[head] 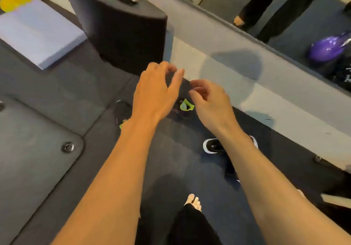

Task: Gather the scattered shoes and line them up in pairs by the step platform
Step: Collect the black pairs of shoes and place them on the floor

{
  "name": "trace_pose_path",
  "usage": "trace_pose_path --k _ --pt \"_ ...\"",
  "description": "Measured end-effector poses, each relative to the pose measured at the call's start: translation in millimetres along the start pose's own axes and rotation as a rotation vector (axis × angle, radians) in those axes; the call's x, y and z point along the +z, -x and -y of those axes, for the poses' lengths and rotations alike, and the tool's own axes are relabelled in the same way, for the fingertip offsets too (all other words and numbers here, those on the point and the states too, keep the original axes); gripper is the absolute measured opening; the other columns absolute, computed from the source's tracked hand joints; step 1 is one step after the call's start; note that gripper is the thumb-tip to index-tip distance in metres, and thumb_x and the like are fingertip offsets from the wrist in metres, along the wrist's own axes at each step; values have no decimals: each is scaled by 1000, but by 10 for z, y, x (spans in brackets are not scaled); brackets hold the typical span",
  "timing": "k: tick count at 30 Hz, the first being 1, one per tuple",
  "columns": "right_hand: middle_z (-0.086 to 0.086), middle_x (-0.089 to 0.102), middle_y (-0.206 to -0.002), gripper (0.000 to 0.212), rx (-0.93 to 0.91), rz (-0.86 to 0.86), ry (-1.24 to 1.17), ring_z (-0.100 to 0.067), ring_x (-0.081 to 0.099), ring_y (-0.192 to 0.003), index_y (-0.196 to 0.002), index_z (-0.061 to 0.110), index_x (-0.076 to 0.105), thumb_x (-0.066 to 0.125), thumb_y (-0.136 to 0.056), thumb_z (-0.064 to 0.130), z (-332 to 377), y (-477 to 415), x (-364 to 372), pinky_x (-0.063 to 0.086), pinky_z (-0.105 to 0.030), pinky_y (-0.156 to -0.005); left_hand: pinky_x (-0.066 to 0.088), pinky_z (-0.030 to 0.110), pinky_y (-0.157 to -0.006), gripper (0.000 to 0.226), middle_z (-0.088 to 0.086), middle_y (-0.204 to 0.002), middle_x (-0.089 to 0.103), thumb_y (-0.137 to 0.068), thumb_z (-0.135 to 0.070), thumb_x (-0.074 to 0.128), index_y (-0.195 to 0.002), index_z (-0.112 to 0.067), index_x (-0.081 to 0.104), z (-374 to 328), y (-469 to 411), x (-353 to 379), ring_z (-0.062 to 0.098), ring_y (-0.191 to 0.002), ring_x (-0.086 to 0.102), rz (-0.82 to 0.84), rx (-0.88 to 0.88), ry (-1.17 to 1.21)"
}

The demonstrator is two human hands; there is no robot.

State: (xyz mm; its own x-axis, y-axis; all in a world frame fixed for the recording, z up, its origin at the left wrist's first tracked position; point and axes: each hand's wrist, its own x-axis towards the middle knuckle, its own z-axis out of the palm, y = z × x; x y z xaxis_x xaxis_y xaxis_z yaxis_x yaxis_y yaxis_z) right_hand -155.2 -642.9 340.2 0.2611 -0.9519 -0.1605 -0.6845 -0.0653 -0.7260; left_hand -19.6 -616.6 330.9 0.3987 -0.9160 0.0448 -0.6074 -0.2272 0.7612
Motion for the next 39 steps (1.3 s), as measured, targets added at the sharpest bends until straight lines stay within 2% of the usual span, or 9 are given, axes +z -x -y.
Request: trace_pose_path --k 5,10,17,21,23,27,31,36,39 --pt "16 56 -96 38 -10 31 13 7 57 -80 -131 20 52 53 -93 27 -1303 -818 985 41 -14 -68 45 42 -89 36 3 -120 55 -95 -49 43 -119 -24 57 1088 -142 1263 24 -108 52 -53 -54 -94" --pt "-17 60 -118 27 101 326 326 -34 57 -108 -117 2 54 43 -98 17 -2388 -1354 2106 42 -32 -75 39 43 -86 35 7 -131 46 -99 -27 41 -134 -22 43 1821 -35 2403 29 -116 45 107 -38 -279" --pt "-19 41 -140 63 202 66 594 -36 37 -131 -138 -1 34 59 -89 30 -2964 -1797 2710 29 -53 -109 41 44 -82 44 10 -129 47 -94 -35 50 -133 -17 39 2650 -509 2692 32 -113 49 83 -85 -429" --pt "-10 58 -96 34 158 35 866 -34 55 -98 -115 5 56 62 -84 16 -3068 -1970 2714 23 -55 -108 33 38 -65 57 11 -112 57 -89 -53 50 -126 -10 38 3063 -556 2468 38 -96 61 6 -207 -568" --pt "-4 47 -73 19 116 30 928 -31 54 -78 -101 9 61 60 -82 12 -2947 -2041 2662 23 -53 -107 34 36 -66 61 10 -98 61 -88 -64 42 -114 -10 51 3306 -503 2283 36 -90 61 93 -248 -747" --pt "-12 62 -104 21 66 96 721 -35 58 -100 -103 13 59 59 -87 26 -2422 -2086 2811 38 -46 -92 36 35 -68 56 3 -82 53 -85 -70 42 -90 -16 56 3527 -467 1994 27 -81 55 315 -329 -966" --pt "-13 59 -118 28 12 166 482 -36 56 -104 -109 11 60 54 -92 31 -2143 -1950 3169 38 -38 -74 36 36 -70 53 5 -114 60 -84 -59 57 -117 -17 56 3576 -354 1927 29 -107 58 363 -384 -950" --pt "-6 45 -86 37 -28 267 163 -28 49 -88 -69 12 42 53 -94 36 -2172 -1770 3514 31 -32 -71 49 42 -87 56 11 -118 53 -72 -34 79 -116 -11 54 3779 -35 1927 33 -113 52 521 -318 -667" --pt "-2 42 -79 45 -29 403 168 -22 46 -79 -64 18 33 61 -89 42 -2253 -1661 3498 33 -29 -61 43 46 -95 39 14 -124 46 -80 -12 64 -115 -7 48 3832 36 1918 35 -114 47 516 -259 -589"
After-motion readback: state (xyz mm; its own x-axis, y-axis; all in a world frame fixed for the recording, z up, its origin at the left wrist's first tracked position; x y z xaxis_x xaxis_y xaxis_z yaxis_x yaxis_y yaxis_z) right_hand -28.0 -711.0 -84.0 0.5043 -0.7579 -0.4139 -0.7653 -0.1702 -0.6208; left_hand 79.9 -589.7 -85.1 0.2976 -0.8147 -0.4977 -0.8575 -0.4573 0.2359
